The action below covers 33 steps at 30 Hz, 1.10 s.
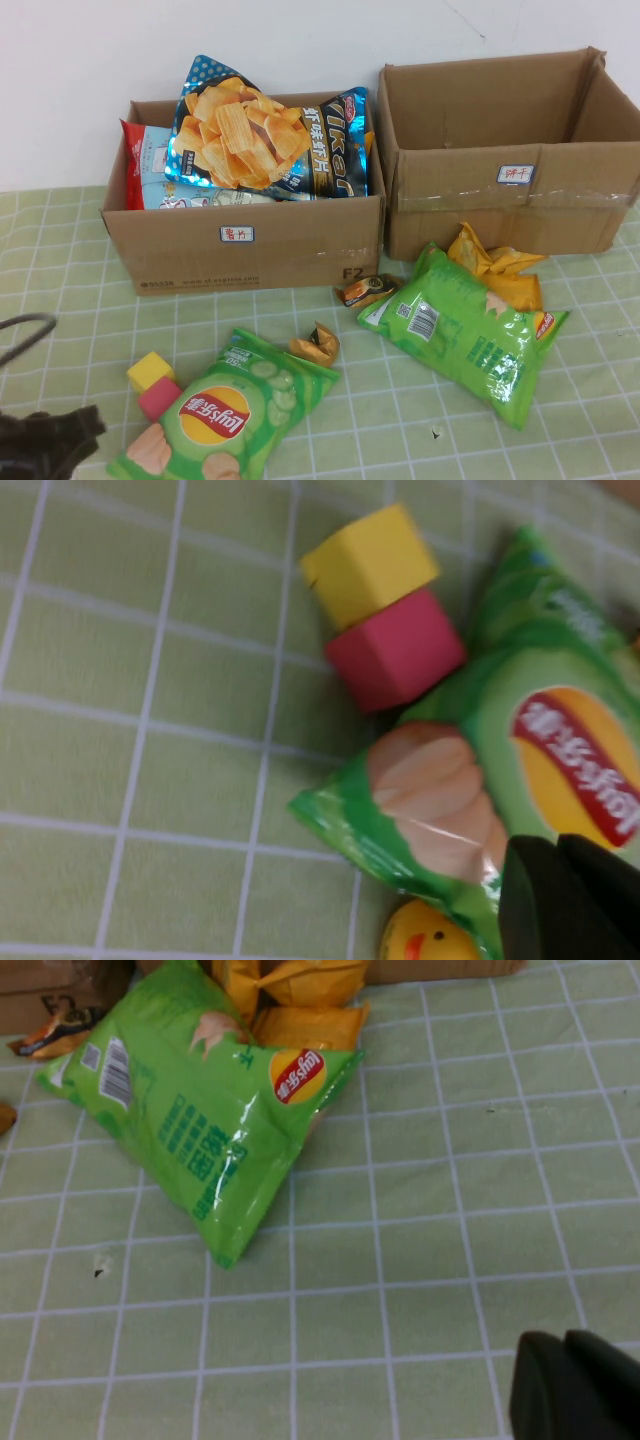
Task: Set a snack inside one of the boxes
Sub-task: Pick up the potato chip
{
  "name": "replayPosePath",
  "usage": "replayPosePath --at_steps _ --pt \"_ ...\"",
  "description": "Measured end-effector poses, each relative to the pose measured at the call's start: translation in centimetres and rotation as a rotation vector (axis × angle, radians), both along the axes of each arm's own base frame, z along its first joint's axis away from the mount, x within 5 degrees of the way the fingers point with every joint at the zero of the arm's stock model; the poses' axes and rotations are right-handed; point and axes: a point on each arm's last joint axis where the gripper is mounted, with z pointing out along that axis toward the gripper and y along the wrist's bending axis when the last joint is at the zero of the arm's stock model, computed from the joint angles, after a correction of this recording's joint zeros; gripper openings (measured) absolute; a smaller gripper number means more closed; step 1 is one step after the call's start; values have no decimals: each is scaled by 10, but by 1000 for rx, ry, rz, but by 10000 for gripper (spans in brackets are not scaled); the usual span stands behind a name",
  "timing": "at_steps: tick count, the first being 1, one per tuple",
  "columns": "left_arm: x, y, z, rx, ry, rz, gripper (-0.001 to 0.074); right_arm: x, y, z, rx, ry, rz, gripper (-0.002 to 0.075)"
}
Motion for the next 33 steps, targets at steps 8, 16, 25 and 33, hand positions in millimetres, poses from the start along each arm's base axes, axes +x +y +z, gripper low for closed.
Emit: replayPosePath --at_steps 8,16,25,33 --pt "27 -5 -41 -173 240 118 109 0 1 0 14 6 0 -2" --pt "40 -10 -74 -197 366 60 126 0 1 0 16 6 0 -2" --pt "47 -9 -73 -179 281 31 99 0 1 0 16 2 -1 -2" --pt "61 -5 -66 -125 95 30 5 0 1 1 16 -6 -3 -2"
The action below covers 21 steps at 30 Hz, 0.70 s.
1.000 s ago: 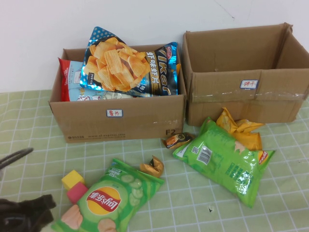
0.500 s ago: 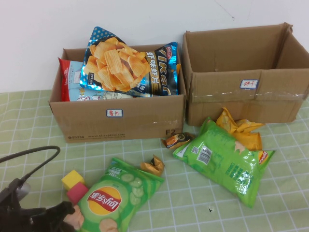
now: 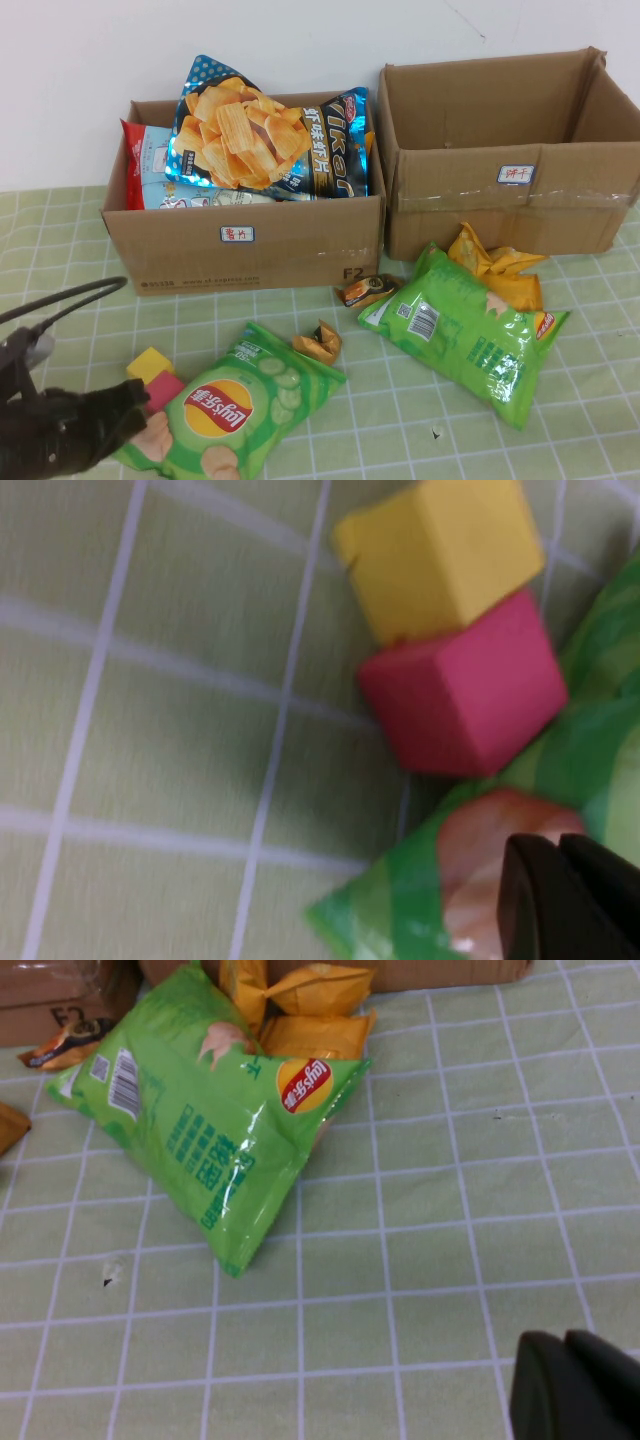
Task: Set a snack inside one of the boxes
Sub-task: Pick up the potato chip
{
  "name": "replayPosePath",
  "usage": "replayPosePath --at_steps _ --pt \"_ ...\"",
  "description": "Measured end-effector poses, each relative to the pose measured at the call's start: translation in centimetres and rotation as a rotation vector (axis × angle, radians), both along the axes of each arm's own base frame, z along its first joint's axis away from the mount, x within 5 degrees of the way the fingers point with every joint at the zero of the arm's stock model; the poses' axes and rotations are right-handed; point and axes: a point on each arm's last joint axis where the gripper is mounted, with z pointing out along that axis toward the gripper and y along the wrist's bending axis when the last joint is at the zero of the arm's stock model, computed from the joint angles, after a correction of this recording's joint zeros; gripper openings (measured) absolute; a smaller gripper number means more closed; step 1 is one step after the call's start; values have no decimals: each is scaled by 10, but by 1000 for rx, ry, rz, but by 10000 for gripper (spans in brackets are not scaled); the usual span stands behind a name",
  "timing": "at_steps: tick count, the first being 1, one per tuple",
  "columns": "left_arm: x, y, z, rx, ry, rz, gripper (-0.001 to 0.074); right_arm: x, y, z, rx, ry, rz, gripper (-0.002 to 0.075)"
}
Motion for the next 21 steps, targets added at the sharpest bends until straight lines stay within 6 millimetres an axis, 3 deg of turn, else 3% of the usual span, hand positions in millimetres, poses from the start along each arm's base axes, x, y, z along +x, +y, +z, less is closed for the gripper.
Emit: replayPosePath --at_steps 5,7,9,14,17,21 --pt "8 0 7 54 -76 -58 6 0 0 0 -3 -1 2 -2" --pt "10 0 9 61 -86 -65 47 0 0 0 -5 -2 3 -2" --pt "12 1 11 65 -97 -70 137 0 0 0 -12 -4 9 -2" --pt "15 -2 15 50 -122 -100 510 0 0 0 -18 -6 13 -2" --pt "14 -5 16 -3 -108 -79 609 0 0 0 -18 -6 15 -2" --pt "13 -4 14 -17 -79 -56 643 0 0 0 -17 -6 16 -2"
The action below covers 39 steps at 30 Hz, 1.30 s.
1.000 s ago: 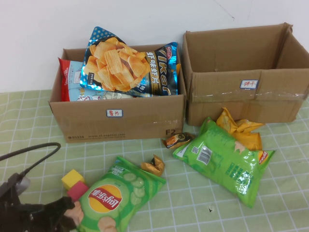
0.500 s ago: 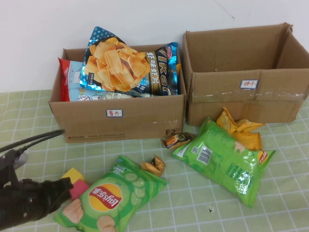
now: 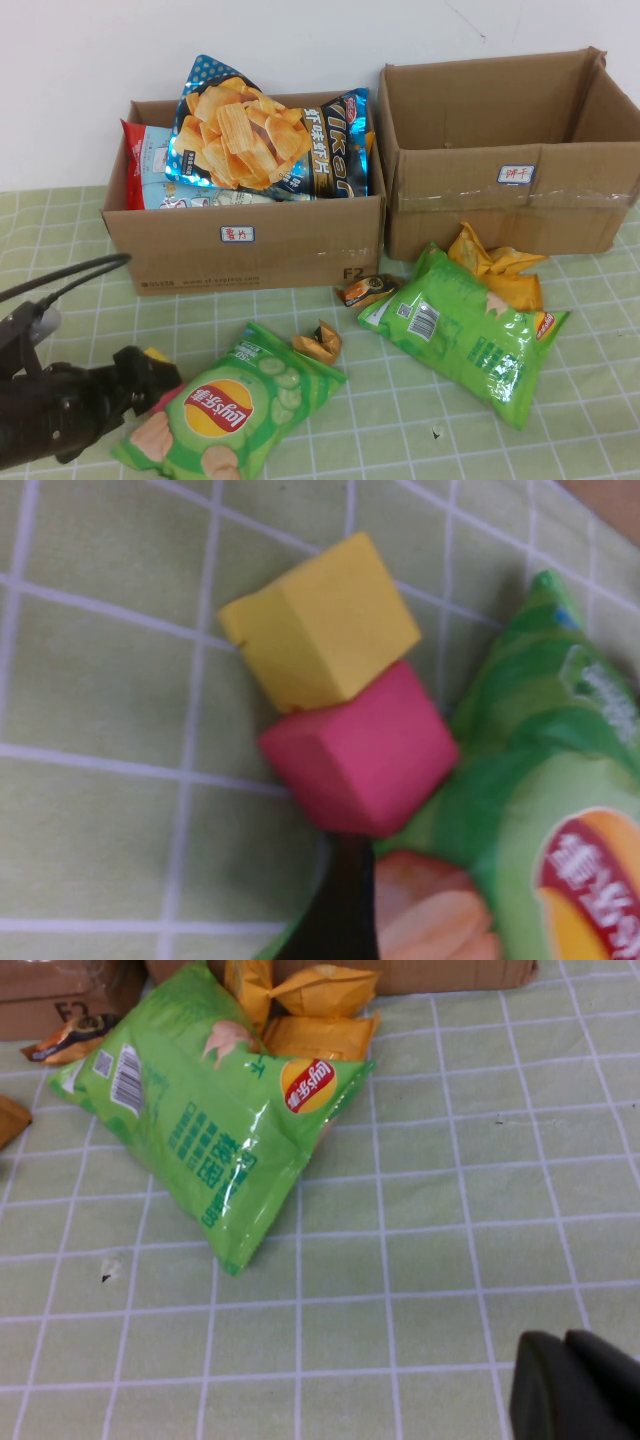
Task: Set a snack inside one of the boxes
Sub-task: Pick up the potato chip
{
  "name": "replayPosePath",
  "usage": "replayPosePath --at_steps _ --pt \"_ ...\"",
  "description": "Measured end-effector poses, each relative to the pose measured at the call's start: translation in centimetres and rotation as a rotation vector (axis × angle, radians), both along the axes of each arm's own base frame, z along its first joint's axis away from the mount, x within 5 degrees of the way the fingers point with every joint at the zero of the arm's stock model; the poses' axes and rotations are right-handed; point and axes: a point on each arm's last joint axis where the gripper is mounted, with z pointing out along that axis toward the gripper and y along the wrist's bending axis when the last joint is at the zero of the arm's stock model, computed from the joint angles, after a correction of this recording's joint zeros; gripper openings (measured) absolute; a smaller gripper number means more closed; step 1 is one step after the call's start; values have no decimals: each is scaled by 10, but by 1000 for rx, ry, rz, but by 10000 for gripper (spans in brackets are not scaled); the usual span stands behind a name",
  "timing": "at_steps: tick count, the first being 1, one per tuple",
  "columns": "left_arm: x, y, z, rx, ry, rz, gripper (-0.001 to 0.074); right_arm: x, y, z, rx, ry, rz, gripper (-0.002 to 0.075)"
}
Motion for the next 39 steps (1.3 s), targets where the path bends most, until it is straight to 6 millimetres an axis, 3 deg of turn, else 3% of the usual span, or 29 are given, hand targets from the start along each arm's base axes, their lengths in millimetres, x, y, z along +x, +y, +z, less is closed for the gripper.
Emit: replayPosePath --at_steps 5,12,18,23,39 --pt "-3 5 -5 105 24 -35 649 0 0 0 0 0 0 -2" --pt "-7 2 -9 111 66 -101 648 0 0 0 1 -2 0 -2" --pt "-3 3 -30 121 155 -107 648 0 0 0 7 -1 0 -2" --pt "-3 -3 -48 47 232 -146 648 0 0 0 9 -1 0 -2" --pt "6 -20 -50 -108 106 -281 619 0 1 0 18 0 -3 -2"
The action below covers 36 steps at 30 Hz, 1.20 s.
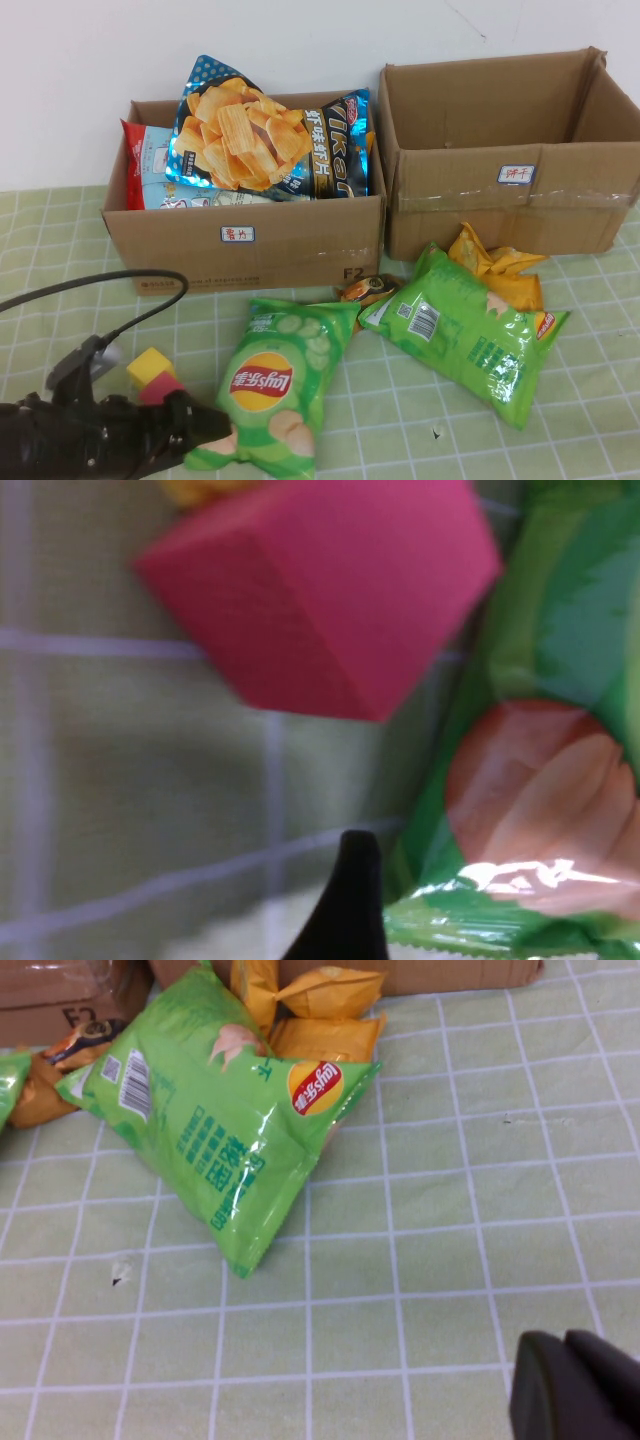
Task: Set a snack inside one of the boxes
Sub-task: Pick up the potato chip
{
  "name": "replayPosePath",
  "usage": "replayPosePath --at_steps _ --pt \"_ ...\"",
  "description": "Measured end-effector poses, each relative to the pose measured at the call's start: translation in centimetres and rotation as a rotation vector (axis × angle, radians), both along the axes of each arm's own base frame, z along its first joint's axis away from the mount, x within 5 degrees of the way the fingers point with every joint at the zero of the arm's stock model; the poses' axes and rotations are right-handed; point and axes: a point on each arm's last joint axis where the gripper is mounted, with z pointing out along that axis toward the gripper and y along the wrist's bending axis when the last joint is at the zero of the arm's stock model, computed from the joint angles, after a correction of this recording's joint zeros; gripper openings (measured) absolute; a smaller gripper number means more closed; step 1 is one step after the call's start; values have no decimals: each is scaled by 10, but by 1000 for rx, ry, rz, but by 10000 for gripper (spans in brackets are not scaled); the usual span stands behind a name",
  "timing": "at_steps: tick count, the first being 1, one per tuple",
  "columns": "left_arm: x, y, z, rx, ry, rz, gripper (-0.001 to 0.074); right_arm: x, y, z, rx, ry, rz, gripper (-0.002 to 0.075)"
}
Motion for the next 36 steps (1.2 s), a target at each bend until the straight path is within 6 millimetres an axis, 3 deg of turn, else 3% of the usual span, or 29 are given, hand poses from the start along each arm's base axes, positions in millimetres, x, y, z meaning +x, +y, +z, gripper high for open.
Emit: replayPosePath --at_steps 8,13,18,23,26,30,36 --pt "-2 -10 9 -119 -39 -73 617 0 0 0 0 2 0 -2" --pt "14 -8 35 -93 -165 -74 617 0 0 0 0 2 0 -2" --pt "33 -6 70 96 -281 -108 608 0 0 0 0 2 0 -2" --pt "40 -25 84 336 -285 -294 573 0 0 0 1 2 0 -2" --pt "40 -52 83 461 -281 -497 566 0 0 0 1 2 0 -2" --pt "44 -67 70 588 -284 -669 564 0 0 0 1 2 0 -2" --pt "61 -73 53 616 -207 -649 564 0 0 0 6 2 0 -2"
